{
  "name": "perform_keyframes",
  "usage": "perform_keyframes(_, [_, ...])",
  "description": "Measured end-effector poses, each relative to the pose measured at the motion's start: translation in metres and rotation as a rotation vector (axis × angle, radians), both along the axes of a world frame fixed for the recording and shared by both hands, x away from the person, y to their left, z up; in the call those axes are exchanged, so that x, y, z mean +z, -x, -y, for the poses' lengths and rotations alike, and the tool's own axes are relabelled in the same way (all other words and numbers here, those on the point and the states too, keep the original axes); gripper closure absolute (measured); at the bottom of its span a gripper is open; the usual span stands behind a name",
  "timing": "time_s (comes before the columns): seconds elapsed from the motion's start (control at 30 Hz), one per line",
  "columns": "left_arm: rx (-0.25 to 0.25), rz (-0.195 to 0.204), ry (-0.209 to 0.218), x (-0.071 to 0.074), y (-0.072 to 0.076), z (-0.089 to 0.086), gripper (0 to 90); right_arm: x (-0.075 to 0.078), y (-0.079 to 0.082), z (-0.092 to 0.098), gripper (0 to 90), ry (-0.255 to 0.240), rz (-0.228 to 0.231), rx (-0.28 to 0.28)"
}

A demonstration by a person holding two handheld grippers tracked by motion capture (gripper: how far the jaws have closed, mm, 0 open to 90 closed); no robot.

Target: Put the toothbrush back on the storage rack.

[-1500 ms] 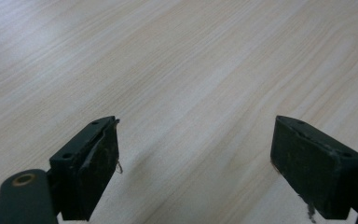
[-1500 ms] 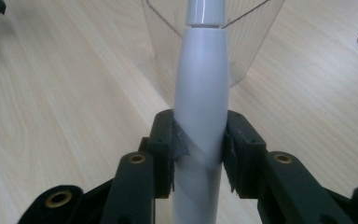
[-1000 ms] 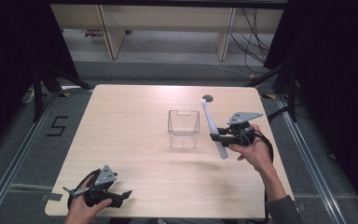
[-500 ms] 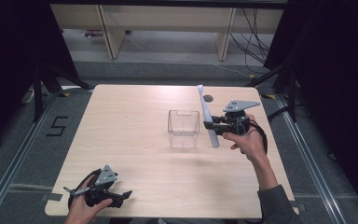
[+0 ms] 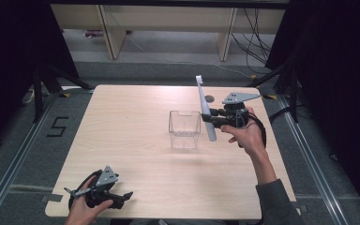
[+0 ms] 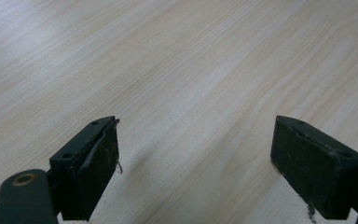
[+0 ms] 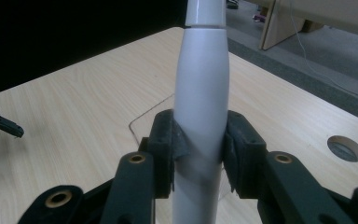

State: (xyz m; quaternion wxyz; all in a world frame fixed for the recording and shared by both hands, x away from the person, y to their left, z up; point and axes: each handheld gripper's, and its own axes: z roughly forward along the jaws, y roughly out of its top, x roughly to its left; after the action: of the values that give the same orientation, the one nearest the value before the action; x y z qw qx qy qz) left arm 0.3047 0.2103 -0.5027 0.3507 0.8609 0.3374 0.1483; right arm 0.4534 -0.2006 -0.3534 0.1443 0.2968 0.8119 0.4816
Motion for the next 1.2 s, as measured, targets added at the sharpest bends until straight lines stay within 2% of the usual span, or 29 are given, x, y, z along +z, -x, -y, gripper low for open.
perform_keyframes(0.03, [0.002,0.008,0.007,-0.001,-0.001,0.000,14.9,0.001,-0.001,-0.002,67.1,-0.009,0.001,0.005])
perform_keyframes(0.07, [0.003,0.006,-0.003,0.000,-0.001,0.000,14.9,0.003,-0.002,-0.002,67.1,0.004,0.009,0.007])
perform_keyframes(0.1, [0.004,0.003,0.009,-0.001,-0.001,0.000,14.9,0.003,-0.002,-0.004,67.0,-0.011,0.005,0.002])
perform_keyframes(0.17, [0.009,0.002,0.010,0.000,0.000,0.001,14.9,0.007,-0.004,-0.007,67.0,-0.008,0.000,-0.003])
perform_keyframes(0.2, [0.006,0.003,0.008,0.000,0.000,0.000,14.9,0.008,-0.006,-0.007,67.1,-0.005,0.025,0.005])
perform_keyframes(0.23, [0.006,0.002,0.007,0.000,0.000,0.000,14.9,0.009,-0.006,-0.009,67.1,-0.011,0.011,0.011])
perform_keyframes(0.33, [0.010,-0.001,0.011,0.000,0.001,0.000,14.9,0.011,-0.007,-0.014,67.1,-0.018,0.014,0.007])
perform_keyframes(0.37, [0.005,-0.004,0.004,0.000,0.000,0.000,14.9,0.013,-0.009,-0.014,67.1,-0.006,0.023,0.021])
perform_keyframes(0.43, [0.007,0.003,0.009,0.000,0.000,0.000,14.9,0.014,-0.009,-0.017,67.1,-0.015,0.007,0.018])
perform_keyframes(0.5, [-0.001,-0.002,0.001,0.000,0.000,0.000,14.8,0.014,-0.012,-0.019,67.1,-0.025,0.017,0.021])
perform_keyframes(0.6, [0.012,0.001,0.011,0.000,0.001,0.001,14.9,0.013,-0.015,-0.022,67.1,-0.025,0.004,0.026])
perform_keyframes(0.63, [0.013,0.001,0.011,0.000,0.001,0.000,14.9,0.013,-0.016,-0.024,67.1,-0.029,0.015,0.021])
perform_keyframes(0.67, [0.012,0.002,0.009,0.000,0.001,0.000,14.9,0.012,-0.016,-0.026,67.1,-0.038,-0.007,0.015])
perform_keyframes(0.7, [0.011,0.001,0.009,0.000,0.001,0.000,14.9,0.012,-0.019,-0.025,67.0,-0.019,0.011,0.030])
perform_keyframes(0.77, [0.012,0.001,0.011,0.000,0.001,0.000,14.9,0.012,-0.020,-0.029,67.0,-0.023,-0.003,0.023])
perform_keyframes(0.8, [0.008,0.003,0.008,0.000,0.000,0.000,14.9,0.013,-0.021,-0.030,67.0,-0.023,0.012,0.022])
perform_keyframes(0.83, [0.007,0.003,0.007,0.000,0.000,0.000,14.9,0.014,-0.020,-0.032,67.1,-0.030,-0.004,0.016])
perform_keyframes(0.9, [0.003,-0.004,0.004,0.000,0.001,0.000,14.8,0.015,-0.024,-0.033,67.1,-0.021,0.014,0.028])
perform_keyframes(0.93, [0.005,0.007,0.002,0.000,0.000,0.000,14.9,0.016,-0.024,-0.035,67.1,-0.030,0.006,0.025])
perform_keyframes(0.97, [0.011,0.002,0.009,0.000,0.001,0.000,14.8,0.016,-0.024,-0.037,67.0,-0.033,-0.008,0.016])
perform_keyframes(1.0, [0.011,0.000,0.010,0.000,0.001,0.000,14.9,0.017,-0.027,-0.037,67.0,-0.017,0.016,0.025])
perform_keyframes(1.07, [0.010,0.000,0.009,0.000,0.001,0.000,14.9,0.018,-0.028,-0.040,67.0,-0.022,0.000,0.017])
perform_keyframes(1.1, [0.012,0.002,0.011,0.000,0.001,0.000,14.9,0.017,-0.030,-0.041,67.1,-0.016,0.015,0.022])
perform_keyframes(1.13, [0.009,0.002,0.006,0.000,0.001,0.000,14.9,0.016,-0.031,-0.043,67.0,-0.020,-0.002,0.017])
perform_keyframes(1.2, [0.002,0.002,0.009,0.000,0.000,0.000,14.9,0.014,-0.034,-0.045,67.1,-0.018,0.001,0.023])
